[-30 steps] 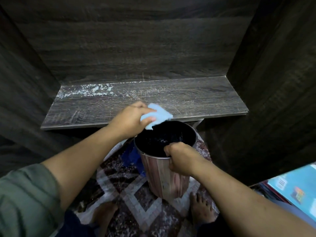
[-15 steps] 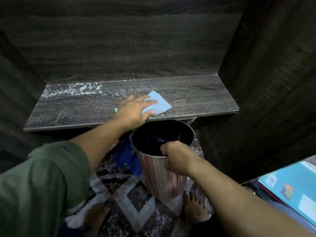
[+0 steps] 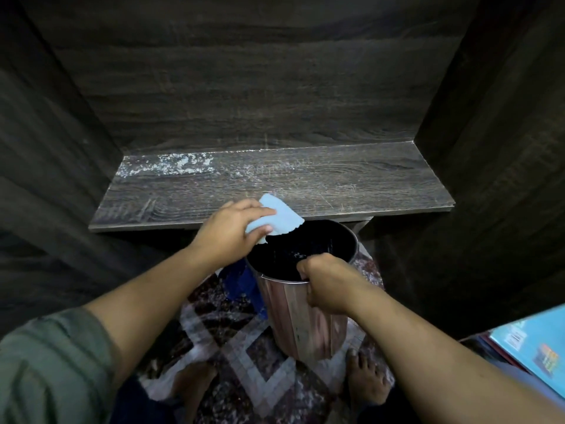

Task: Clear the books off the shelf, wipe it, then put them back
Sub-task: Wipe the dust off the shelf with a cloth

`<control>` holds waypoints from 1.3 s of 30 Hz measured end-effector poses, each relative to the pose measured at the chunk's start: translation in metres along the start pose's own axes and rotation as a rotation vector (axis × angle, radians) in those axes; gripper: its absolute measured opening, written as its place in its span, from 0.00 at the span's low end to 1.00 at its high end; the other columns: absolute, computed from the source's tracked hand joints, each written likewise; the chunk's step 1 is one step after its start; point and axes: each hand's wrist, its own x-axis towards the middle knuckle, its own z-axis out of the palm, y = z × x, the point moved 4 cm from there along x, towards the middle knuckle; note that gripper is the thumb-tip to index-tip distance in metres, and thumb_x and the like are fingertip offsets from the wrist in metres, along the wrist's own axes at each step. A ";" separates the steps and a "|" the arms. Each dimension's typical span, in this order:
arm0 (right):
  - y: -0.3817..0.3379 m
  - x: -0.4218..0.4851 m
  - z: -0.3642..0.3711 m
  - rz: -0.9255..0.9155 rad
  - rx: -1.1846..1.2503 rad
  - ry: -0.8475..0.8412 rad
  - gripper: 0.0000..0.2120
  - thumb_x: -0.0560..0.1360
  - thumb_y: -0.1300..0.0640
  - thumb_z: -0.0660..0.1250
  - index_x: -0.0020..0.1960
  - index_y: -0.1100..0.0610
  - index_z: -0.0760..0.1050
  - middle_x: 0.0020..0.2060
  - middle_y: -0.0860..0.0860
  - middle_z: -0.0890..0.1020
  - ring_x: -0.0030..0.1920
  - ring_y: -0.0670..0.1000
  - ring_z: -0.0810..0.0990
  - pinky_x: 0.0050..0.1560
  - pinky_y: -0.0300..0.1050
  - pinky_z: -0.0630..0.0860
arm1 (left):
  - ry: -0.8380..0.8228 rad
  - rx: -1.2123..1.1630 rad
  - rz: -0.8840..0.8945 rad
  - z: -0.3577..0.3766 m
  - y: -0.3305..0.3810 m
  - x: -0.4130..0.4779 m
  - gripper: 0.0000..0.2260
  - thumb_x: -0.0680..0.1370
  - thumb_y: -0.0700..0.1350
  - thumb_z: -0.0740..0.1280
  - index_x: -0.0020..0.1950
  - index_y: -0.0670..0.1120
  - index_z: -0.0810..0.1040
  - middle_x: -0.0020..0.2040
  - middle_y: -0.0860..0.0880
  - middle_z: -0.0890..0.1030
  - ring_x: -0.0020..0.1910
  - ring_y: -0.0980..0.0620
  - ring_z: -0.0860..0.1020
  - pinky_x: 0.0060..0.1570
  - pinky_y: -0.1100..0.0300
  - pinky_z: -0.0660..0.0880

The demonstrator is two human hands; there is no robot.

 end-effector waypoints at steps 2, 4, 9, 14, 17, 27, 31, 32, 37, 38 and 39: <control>-0.005 0.004 -0.001 0.006 -0.013 0.002 0.11 0.67 0.65 0.65 0.38 0.51 0.67 0.47 0.58 0.80 0.50 0.59 0.80 0.40 0.41 0.67 | 0.096 -0.037 -0.026 -0.014 -0.005 0.002 0.20 0.77 0.60 0.59 0.65 0.56 0.77 0.62 0.53 0.77 0.60 0.47 0.74 0.62 0.51 0.70; -0.010 0.008 -0.002 0.009 -0.025 0.005 0.10 0.68 0.65 0.65 0.39 0.51 0.68 0.48 0.58 0.80 0.51 0.60 0.79 0.40 0.41 0.67 | 0.267 -0.060 -0.135 -0.031 -0.022 0.005 0.19 0.78 0.55 0.61 0.66 0.51 0.77 0.61 0.48 0.77 0.59 0.44 0.74 0.61 0.52 0.70; -0.021 0.015 -0.001 -0.002 -0.095 0.048 0.08 0.69 0.66 0.63 0.44 0.55 0.73 0.50 0.57 0.79 0.53 0.61 0.79 0.43 0.45 0.70 | 0.496 -0.019 -0.539 -0.064 -0.105 0.006 0.19 0.80 0.51 0.60 0.68 0.44 0.74 0.63 0.36 0.74 0.62 0.36 0.71 0.63 0.50 0.67; -0.021 0.013 0.000 0.006 -0.127 0.078 0.09 0.71 0.65 0.63 0.50 0.56 0.74 0.51 0.55 0.78 0.54 0.61 0.78 0.45 0.45 0.68 | 0.557 0.204 -0.692 -0.090 -0.153 -0.013 0.19 0.80 0.49 0.61 0.69 0.45 0.71 0.66 0.34 0.69 0.61 0.31 0.67 0.59 0.42 0.67; -0.021 0.011 0.003 -0.002 -0.122 0.103 0.10 0.72 0.63 0.62 0.53 0.56 0.74 0.51 0.55 0.77 0.54 0.61 0.78 0.49 0.47 0.70 | 0.530 0.283 -0.656 -0.095 -0.169 -0.017 0.18 0.80 0.48 0.61 0.69 0.43 0.71 0.65 0.33 0.68 0.61 0.30 0.67 0.57 0.40 0.67; -0.017 0.005 0.013 -0.039 -0.125 0.184 0.16 0.51 0.63 0.74 0.34 0.55 0.72 0.29 0.51 0.74 0.28 0.57 0.77 0.29 0.43 0.71 | 0.375 0.355 -0.678 -0.082 -0.181 -0.014 0.16 0.81 0.46 0.59 0.67 0.41 0.70 0.62 0.30 0.67 0.60 0.30 0.66 0.55 0.38 0.68; -0.012 0.005 0.011 -0.031 -0.101 0.195 0.16 0.52 0.64 0.75 0.34 0.55 0.71 0.30 0.51 0.74 0.29 0.57 0.78 0.31 0.44 0.71 | 0.396 0.260 -0.866 -0.069 -0.171 -0.012 0.16 0.81 0.49 0.57 0.64 0.41 0.71 0.62 0.32 0.66 0.60 0.30 0.67 0.59 0.40 0.66; -0.012 0.005 0.011 -0.025 -0.073 0.194 0.13 0.58 0.64 0.73 0.37 0.56 0.72 0.33 0.53 0.75 0.34 0.59 0.79 0.35 0.46 0.71 | 0.410 0.248 -0.874 -0.065 -0.162 -0.011 0.17 0.81 0.50 0.56 0.64 0.41 0.71 0.62 0.32 0.66 0.60 0.31 0.67 0.59 0.40 0.66; -0.016 0.005 0.008 -0.020 -0.066 0.168 0.07 0.73 0.61 0.63 0.51 0.55 0.74 0.48 0.53 0.76 0.52 0.58 0.76 0.51 0.47 0.68 | 0.383 0.213 -0.708 -0.032 -0.087 0.006 0.16 0.81 0.49 0.56 0.66 0.45 0.72 0.59 0.35 0.69 0.56 0.34 0.69 0.55 0.46 0.67; -0.016 0.005 0.009 -0.019 -0.069 0.161 0.08 0.73 0.61 0.62 0.52 0.54 0.74 0.48 0.52 0.76 0.52 0.58 0.76 0.52 0.47 0.68 | 0.368 0.203 -0.644 -0.024 -0.070 0.012 0.16 0.81 0.50 0.56 0.66 0.46 0.72 0.58 0.36 0.70 0.55 0.36 0.69 0.54 0.48 0.67; -0.016 0.005 0.010 -0.016 -0.073 0.154 0.09 0.73 0.61 0.62 0.52 0.54 0.74 0.49 0.52 0.76 0.52 0.58 0.76 0.52 0.47 0.68 | 0.348 0.180 -0.583 -0.016 -0.053 0.018 0.16 0.82 0.50 0.56 0.67 0.47 0.71 0.58 0.37 0.70 0.55 0.38 0.69 0.54 0.49 0.67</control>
